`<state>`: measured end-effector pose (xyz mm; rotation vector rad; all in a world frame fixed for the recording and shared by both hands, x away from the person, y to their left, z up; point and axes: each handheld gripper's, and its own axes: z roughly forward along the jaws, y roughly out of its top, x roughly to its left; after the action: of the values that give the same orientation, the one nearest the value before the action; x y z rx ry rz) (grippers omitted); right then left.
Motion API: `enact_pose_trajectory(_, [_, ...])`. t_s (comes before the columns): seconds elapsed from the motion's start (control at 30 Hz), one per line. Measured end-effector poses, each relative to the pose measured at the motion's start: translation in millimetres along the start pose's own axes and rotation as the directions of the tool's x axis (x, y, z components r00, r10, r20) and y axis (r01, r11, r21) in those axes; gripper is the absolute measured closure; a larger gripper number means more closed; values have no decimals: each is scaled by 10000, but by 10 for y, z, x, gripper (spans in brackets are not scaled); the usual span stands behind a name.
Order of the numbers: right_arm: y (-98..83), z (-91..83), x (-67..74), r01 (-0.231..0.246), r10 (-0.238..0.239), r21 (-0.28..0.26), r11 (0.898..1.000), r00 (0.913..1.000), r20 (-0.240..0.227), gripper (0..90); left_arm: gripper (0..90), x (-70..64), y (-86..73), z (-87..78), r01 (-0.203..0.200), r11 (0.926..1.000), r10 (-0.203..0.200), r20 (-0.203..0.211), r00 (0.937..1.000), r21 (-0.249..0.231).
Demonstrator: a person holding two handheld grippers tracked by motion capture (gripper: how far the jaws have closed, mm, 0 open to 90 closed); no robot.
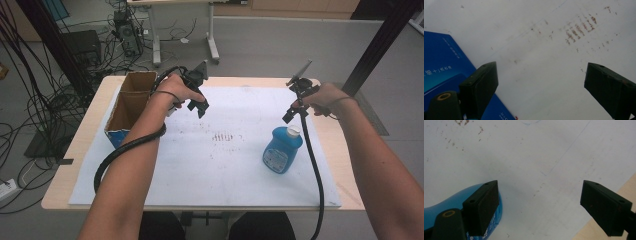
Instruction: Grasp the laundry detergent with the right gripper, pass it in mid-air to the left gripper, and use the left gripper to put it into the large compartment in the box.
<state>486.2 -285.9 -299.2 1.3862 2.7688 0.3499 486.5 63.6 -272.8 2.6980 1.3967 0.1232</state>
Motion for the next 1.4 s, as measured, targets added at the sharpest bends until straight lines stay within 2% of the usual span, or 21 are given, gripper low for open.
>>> enact_pose_trajectory(0.77, [-11,-22,-34,-54,54,-111,9999,10000,2,148,122,26,-32,-21,47,10000,-47,-22,10000,-1])
enact_pose_trajectory(0.93, [-48,-46,-74,-125,125,-215,9997,9999,-10,148,122,17,-73,-18,114,9999,-114,24,9999,-6])
enact_pose_trajectory(1.2, [-148,-98,-122,-157,161,-309,9994,9998,126,148,122,18,-149,-16,-3,10000,3,-45,10000,28])
enact_pose_trajectory(1.4, [-258,-144,-160,-378,382,-412,9984,9992,89,147,122,3,-220,10,-71,10000,71,-14,10000,2])
